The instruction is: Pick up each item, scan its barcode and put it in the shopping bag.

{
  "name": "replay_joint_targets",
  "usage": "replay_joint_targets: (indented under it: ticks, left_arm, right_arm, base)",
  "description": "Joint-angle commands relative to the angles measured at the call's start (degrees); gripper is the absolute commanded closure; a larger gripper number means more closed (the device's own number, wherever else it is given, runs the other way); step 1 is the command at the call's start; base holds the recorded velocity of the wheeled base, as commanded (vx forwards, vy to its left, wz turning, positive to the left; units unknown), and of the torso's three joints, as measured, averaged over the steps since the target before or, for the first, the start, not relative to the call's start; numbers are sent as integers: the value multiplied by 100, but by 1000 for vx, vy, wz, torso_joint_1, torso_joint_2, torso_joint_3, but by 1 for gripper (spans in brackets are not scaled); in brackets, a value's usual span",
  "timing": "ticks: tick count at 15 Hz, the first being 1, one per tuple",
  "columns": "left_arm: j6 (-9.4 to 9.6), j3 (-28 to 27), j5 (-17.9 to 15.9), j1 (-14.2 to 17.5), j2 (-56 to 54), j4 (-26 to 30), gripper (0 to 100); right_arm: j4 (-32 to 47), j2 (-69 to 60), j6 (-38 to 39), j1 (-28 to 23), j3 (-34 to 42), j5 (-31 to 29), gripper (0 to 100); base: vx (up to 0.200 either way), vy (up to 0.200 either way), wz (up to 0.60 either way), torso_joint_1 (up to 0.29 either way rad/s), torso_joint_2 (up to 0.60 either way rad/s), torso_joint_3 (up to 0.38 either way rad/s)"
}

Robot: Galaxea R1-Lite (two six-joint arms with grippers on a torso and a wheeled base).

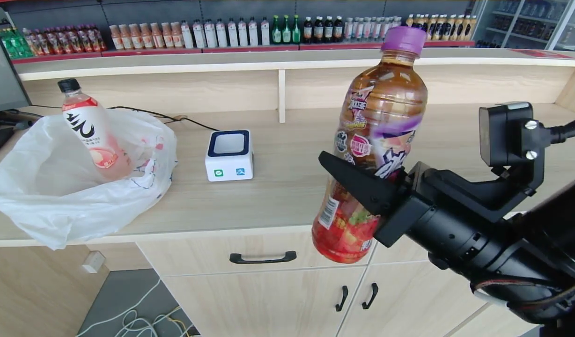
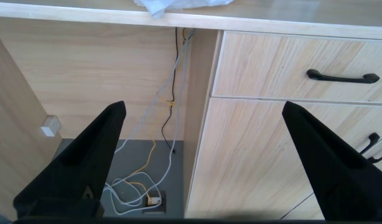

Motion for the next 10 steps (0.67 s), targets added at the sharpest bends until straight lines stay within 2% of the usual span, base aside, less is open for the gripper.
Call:
replay_joint_targets:
  ticks: [1,4,7,10]
  left_arm:
    - [5,0,0,1,-2,-2,0]
    - [5,0,0,1,-2,-2,0]
    - [-3,0,0,1,-2,-2,0]
    - [-3,0,-9,1,-2,-2,0]
  right_arm:
    - [84,100,-266,5,-163,-462,100]
    - [5,205,-996,-127,-207,-1095,100]
    - [-285,337,-1418,-180,-215,-1174,100]
    - [-645,530,-1761,-233,-295,-1552,100]
  base:
    - [0,0,0,0,0,0]
    - [0,0,0,0,0,0]
    - [0,0,0,0,0,0]
    - [0,0,0,0,0,0]
